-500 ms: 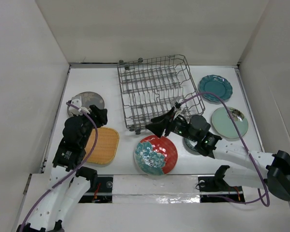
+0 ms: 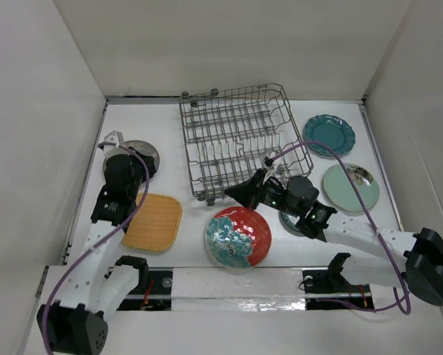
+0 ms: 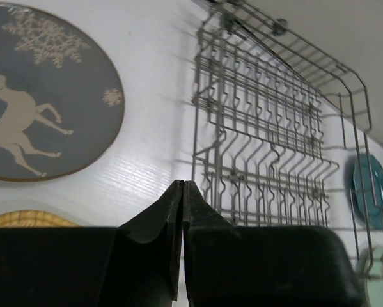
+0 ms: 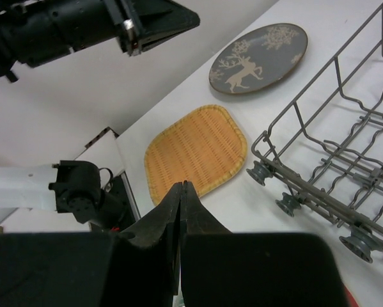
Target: Load the plates into the dish rack
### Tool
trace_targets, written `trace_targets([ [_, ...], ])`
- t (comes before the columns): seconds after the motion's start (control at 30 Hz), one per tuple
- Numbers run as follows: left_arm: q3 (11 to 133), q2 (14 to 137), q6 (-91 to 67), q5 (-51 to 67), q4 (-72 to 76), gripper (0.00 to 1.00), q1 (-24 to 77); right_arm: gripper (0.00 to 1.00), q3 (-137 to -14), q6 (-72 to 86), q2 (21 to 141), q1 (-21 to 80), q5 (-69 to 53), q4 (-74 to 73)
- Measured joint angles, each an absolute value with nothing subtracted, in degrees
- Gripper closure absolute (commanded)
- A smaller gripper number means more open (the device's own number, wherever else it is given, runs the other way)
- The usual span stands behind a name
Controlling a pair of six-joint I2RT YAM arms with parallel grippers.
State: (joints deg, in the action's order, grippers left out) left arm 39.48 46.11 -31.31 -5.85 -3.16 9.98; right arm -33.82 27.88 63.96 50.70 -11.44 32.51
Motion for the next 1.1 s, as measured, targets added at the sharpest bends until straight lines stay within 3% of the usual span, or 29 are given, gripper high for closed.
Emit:
trace_targets([
  [0.13, 39.2, 53.5, -37.3, -2.4, 0.2, 1.0, 2.1, 1.0, -34.0, 27.9, 64.2, 50.7, -11.5, 31.4],
  [0.17, 38.9, 54.8, -38.9, -1.9, 1.0, 0.89, 0.6, 1.0, -34.1, 27.9, 64.2, 50.7, -11.5, 31.2],
  [0.27, 37.6, 57.7, -43.0, -1.7, 2.9, 0.77, -4.4, 0.99, -34.2, 27.9, 64.1, 50.7, -11.5, 30.4],
  [0.33, 35.8, 58.8, -45.1, -2.2, 4.5, 0.61, -8.0, 0.98, -34.3, 27.8, 63.9, 50.7, -11.5, 29.7],
  [0.37, 34.8, 59.0, -46.0, -2.4, 5.0, 0.49, -9.8, 0.98, -34.3, 27.8, 63.7, 50.7, -11.4, 29.3],
  [0.43, 32.8, 59.5, -47.4, -2.7, 5.7, 0.44, -13.3, 0.98, -34.3, 27.6, 62.9, 50.7, -11.2, 28.6],
  [0.73, 31.5, 69.9, -49.3, 3.2, 10.0, 0.42, -26.3, 0.97, -34.5, 27.2, 59.5, 50.7, -10.3, 26.8],
  [0.93, 31.6, 78.1, -49.5, 5.8, 11.6, 0.43, -27.2, 0.96, -34.5, 27.0, 58.2, 50.7, -10.0, 25.5],
  [1.1, 33.4, 83.6, -49.8, 6.9, 13.3, 0.5, -27.2, 0.96, -34.5, 26.8, 57.5, 50.7, -9.7, 24.9],
])
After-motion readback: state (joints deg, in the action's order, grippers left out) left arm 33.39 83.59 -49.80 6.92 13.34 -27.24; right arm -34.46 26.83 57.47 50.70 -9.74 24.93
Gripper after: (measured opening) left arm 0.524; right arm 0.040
